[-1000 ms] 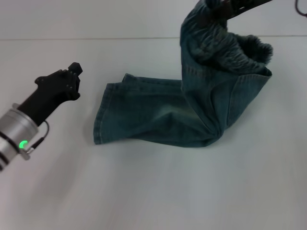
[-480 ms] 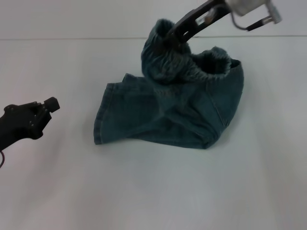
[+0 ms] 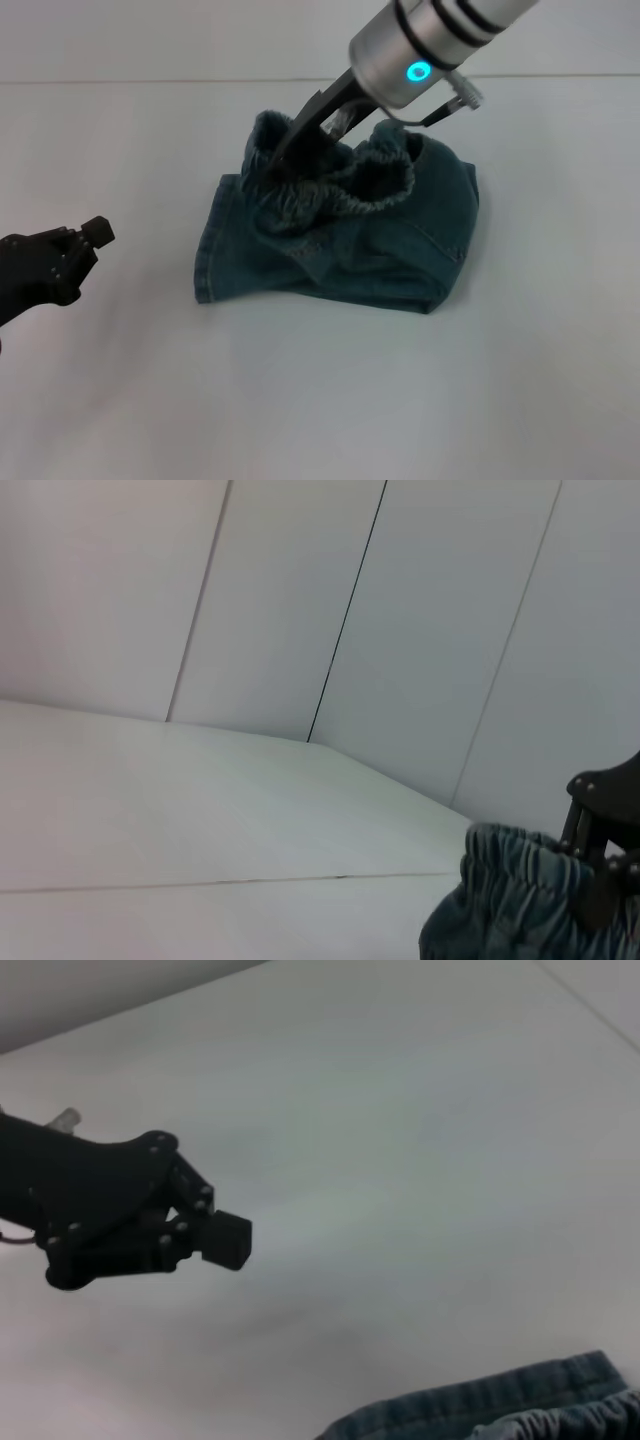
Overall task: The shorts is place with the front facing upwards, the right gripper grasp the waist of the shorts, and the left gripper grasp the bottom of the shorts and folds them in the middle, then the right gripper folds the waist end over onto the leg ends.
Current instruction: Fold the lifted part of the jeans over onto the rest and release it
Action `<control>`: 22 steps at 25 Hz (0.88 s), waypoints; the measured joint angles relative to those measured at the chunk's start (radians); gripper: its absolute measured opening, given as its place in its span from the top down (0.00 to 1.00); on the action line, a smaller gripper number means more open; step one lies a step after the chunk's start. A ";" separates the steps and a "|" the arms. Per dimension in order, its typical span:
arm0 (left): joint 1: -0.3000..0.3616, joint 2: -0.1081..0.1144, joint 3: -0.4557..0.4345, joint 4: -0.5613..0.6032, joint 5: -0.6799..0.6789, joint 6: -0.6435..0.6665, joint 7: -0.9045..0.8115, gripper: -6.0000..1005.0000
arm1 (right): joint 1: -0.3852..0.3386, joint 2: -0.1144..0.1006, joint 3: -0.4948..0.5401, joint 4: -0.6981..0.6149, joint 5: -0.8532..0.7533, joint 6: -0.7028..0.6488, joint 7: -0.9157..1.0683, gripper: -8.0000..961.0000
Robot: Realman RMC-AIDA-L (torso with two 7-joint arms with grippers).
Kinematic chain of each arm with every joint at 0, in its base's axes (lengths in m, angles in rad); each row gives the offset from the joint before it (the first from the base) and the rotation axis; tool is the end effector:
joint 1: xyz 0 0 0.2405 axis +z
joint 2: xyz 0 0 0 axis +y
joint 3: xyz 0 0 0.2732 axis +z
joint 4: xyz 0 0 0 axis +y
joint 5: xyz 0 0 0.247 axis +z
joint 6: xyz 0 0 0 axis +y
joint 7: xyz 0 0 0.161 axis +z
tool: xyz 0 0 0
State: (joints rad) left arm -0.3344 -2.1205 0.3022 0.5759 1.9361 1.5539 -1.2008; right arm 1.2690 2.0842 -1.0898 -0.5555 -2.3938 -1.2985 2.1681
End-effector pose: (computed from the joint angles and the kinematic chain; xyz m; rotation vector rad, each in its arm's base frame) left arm -0.3775 0.3108 0.0053 -2.2040 -0.8166 -0.8890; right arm 0.0459 0.4800 -0.1029 -2.9655 0.5439 -0.1800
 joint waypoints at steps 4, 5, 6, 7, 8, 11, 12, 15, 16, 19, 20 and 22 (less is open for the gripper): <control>0.004 -0.001 -0.008 0.001 0.002 0.003 0.000 0.99 | 0.023 0.013 -0.035 0.041 0.005 0.029 0.003 0.80; 0.005 -0.001 -0.008 0.001 0.003 0.004 0.000 0.99 | 0.028 0.014 -0.037 0.051 0.008 0.032 0.003 0.80; 0.005 -0.001 -0.008 0.001 0.004 0.004 0.000 0.99 | 0.032 0.014 -0.037 0.058 0.010 0.035 0.003 0.80; 0.005 -0.001 -0.008 0.001 0.005 0.004 0.000 0.99 | 0.032 0.014 -0.037 0.059 0.012 0.036 0.003 0.80; 0.006 -0.001 -0.008 0.001 0.006 0.004 0.000 0.99 | 0.033 0.014 -0.038 0.062 0.013 0.036 0.002 0.80; 0.006 -0.001 -0.003 -0.003 0.007 0.004 0.004 0.99 | 0.031 0.013 -0.037 0.060 0.013 0.035 0.007 0.79; 0.006 -0.002 -0.002 -0.004 0.007 0.003 0.006 0.99 | 0.030 0.012 -0.036 0.056 0.013 0.034 0.008 0.79; 0.006 -0.002 -0.001 -0.007 0.007 0.001 0.009 0.99 | 0.025 0.008 -0.031 0.039 0.016 0.026 0.008 0.78; 0.006 -0.002 -0.001 -0.007 0.007 0.000 0.009 0.99 | 0.025 0.008 -0.030 0.033 0.017 0.022 0.008 0.66; 0.005 -0.003 0.000 -0.007 0.010 -0.002 0.009 0.99 | 0.022 0.004 -0.029 0.007 0.018 -0.009 0.008 0.46; 0.005 -0.003 -0.001 -0.007 0.013 -0.003 0.009 0.99 | 0.020 0.003 -0.028 -0.007 0.017 -0.030 0.008 0.41; 0.005 -0.003 -0.002 -0.007 0.019 -0.004 0.009 0.99 | 0.015 0.000 -0.028 -0.035 0.011 -0.084 0.010 0.33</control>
State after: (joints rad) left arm -0.3293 -2.1231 0.2999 0.5685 1.9554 1.5503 -1.1918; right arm 1.2838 2.0840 -1.1181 -0.5901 -2.3833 -1.3821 2.1779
